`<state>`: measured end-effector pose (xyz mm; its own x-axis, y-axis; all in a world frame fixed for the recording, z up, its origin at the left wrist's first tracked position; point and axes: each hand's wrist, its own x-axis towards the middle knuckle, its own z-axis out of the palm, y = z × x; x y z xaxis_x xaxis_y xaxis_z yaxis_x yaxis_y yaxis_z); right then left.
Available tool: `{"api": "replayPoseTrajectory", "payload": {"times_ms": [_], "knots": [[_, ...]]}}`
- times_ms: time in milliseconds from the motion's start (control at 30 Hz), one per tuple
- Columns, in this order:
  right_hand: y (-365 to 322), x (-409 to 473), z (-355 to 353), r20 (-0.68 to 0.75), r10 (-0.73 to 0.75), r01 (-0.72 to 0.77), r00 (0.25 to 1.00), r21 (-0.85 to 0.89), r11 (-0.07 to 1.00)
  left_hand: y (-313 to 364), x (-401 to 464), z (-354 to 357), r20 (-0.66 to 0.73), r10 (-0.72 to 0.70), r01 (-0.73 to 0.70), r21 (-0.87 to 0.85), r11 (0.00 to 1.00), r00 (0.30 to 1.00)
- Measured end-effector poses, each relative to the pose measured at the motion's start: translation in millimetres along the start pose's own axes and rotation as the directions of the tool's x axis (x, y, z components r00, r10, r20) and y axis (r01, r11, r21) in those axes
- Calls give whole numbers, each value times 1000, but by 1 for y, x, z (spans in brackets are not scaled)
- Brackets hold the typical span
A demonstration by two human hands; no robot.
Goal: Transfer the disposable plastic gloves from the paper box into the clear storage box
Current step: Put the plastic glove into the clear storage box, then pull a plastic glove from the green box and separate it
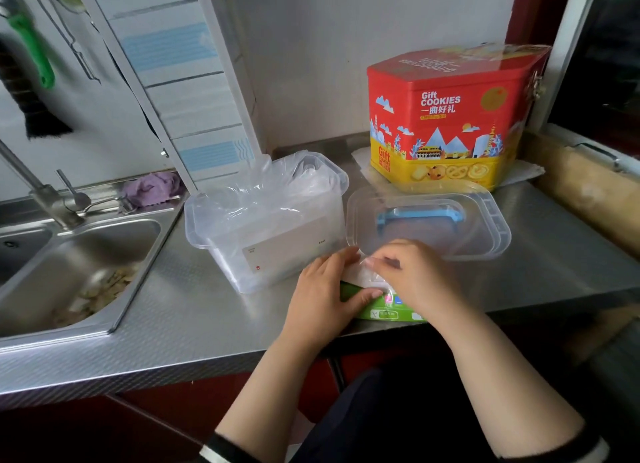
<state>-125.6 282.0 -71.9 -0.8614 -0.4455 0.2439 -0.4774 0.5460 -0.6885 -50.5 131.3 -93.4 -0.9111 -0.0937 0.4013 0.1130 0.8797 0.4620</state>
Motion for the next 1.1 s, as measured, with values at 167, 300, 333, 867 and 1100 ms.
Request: {"api": "replayPoseTrajectory", "payload": {"times_ms": [167,300,333,867,1100], "knots": [[-10,-2,-13,-41,101,-86,994,264,961,-2,2,4,-21,-41,41,-23,999,999],[-30,3,-32,-119,276,-126,954,677,725,-5,5,5,-10,-60,60,30,998,998],[-33,7,-37,-118,310,-122,943,745,656,-5,5,5,-1,-69,69,30,997,998],[-82,4,-60,-501,253,348,827,811,470,63,25,-87,-424,-215,-94,-599,795,880],[-101,20,-37,-627,-519,709,581,76,701,72,76,-168,151,-109,185,-865,466,982]]}}
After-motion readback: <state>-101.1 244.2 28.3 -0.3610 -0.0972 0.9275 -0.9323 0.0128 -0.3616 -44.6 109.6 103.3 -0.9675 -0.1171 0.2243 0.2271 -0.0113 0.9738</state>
